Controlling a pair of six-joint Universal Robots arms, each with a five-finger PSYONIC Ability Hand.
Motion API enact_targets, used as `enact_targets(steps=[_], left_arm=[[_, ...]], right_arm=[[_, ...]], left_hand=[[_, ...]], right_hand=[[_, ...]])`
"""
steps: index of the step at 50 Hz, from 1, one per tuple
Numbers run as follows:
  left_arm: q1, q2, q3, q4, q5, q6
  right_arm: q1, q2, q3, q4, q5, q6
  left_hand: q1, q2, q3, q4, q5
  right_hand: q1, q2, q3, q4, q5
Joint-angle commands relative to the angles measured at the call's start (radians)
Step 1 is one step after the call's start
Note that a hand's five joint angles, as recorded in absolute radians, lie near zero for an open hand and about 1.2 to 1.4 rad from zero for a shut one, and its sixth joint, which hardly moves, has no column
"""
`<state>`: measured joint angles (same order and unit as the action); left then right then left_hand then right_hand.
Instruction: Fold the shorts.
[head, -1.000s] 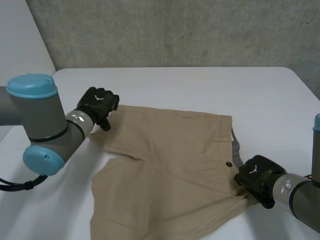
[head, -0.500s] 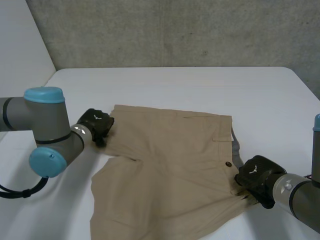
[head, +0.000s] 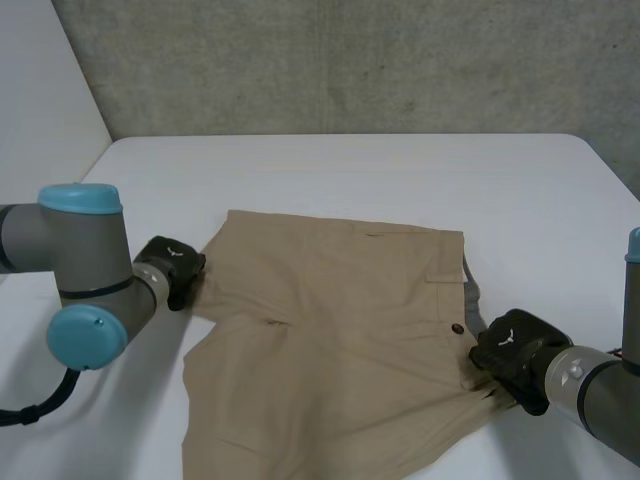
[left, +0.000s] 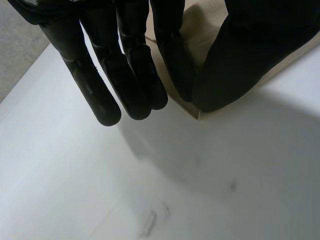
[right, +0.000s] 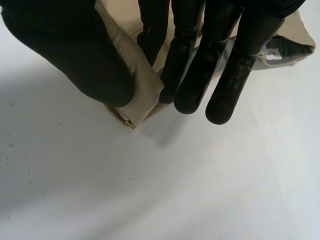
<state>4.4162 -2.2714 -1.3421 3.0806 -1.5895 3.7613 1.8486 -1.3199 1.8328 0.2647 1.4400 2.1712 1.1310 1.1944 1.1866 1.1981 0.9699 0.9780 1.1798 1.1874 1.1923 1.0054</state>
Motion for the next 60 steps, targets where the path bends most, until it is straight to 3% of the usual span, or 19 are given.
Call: enact_targets(steps=[1,3,4,5,10,15,19,31,38,47,54,60], left_arm=[[0.0,0.072,-0.028,0.0,0.003,-0.009],[0.0,0.105,-0.035,0.001,0.003,-0.014],[0.0,0.14,-0.051,0.001,0.003,-0.015],[0.0,0.162,-0.061,0.003,0.002,-0.018],[-0.011,0.294,-0.13,0.006,0.002,-0.081],[-0.032,0.427,-0.239,0.003,0.003,-0.205],[-0.105,0.532,-0.339,-0.013,0.006,-0.325],[-0.296,0.581,-0.483,-0.174,-0.026,-0.535],[-0.363,0.582,-0.506,-0.186,-0.087,-0.679],[-0.54,0.563,-0.493,-0.18,-0.266,-0.859],[-0.598,0.507,-0.454,-0.178,-0.362,-0.87],[-0.61,0.469,-0.447,-0.178,-0.369,-0.873]], right_arm=[[0.001,-0.004,-0.01,-0.019,-0.001,0.027],[0.001,-0.004,-0.018,-0.028,-0.001,0.061],[0.001,-0.004,-0.023,-0.03,-0.001,0.074],[0.001,-0.004,-0.026,-0.03,-0.003,0.087],[0.0,-0.004,-0.067,-0.033,-0.007,0.192],[0.004,0.039,-0.133,-0.062,-0.013,0.387],[0.029,0.099,-0.205,-0.085,-0.015,0.531],[0.044,0.245,-0.42,-0.094,-0.013,0.803],[0.084,0.275,-0.452,-0.097,-0.013,0.825],[0.096,0.28,-0.432,-0.12,-0.006,0.82],[0.104,0.278,-0.419,-0.127,-0.004,0.805],[0.104,0.274,-0.415,-0.133,-0.004,0.803]], left_hand=[[-0.001,-0.064,-0.056,-0.068,-0.014],[-0.215,-0.278,-0.27,-0.282,-0.228],[-0.46,-0.523,-0.516,-0.527,-0.473],[-0.564,-0.628,-0.62,-0.631,-0.578],[-0.738,-0.802,-0.794,-0.805,-0.752],[-0.744,-0.808,-0.8,-0.811,-0.758],[-0.683,-0.746,-0.739,-0.75,-0.696],[-0.648,-0.711,-0.703,-0.715,-0.661],[-0.647,-0.711,-0.703,-0.714,-0.661],[-0.656,-0.72,-0.712,-0.723,-0.67],[-0.647,-0.711,-0.703,-0.714,-0.661],[-0.642,-0.705,-0.697,-0.709,-0.655]], right_hand=[[0.418,0.217,0.209,0.204,0.216],[0.418,0.217,0.209,0.204,0.216],[0.418,0.217,0.209,0.204,0.216],[0.418,0.217,0.209,0.204,0.216],[0.418,0.217,0.209,0.204,0.216],[0.418,0.217,0.209,0.204,0.216],[0.418,0.217,0.209,0.204,0.216],[0.418,0.217,0.209,0.204,0.216],[0.418,0.217,0.209,0.204,0.216],[0.418,0.217,0.209,0.204,0.216],[0.418,0.217,0.209,0.204,0.216],[0.418,0.217,0.209,0.204,0.216]])
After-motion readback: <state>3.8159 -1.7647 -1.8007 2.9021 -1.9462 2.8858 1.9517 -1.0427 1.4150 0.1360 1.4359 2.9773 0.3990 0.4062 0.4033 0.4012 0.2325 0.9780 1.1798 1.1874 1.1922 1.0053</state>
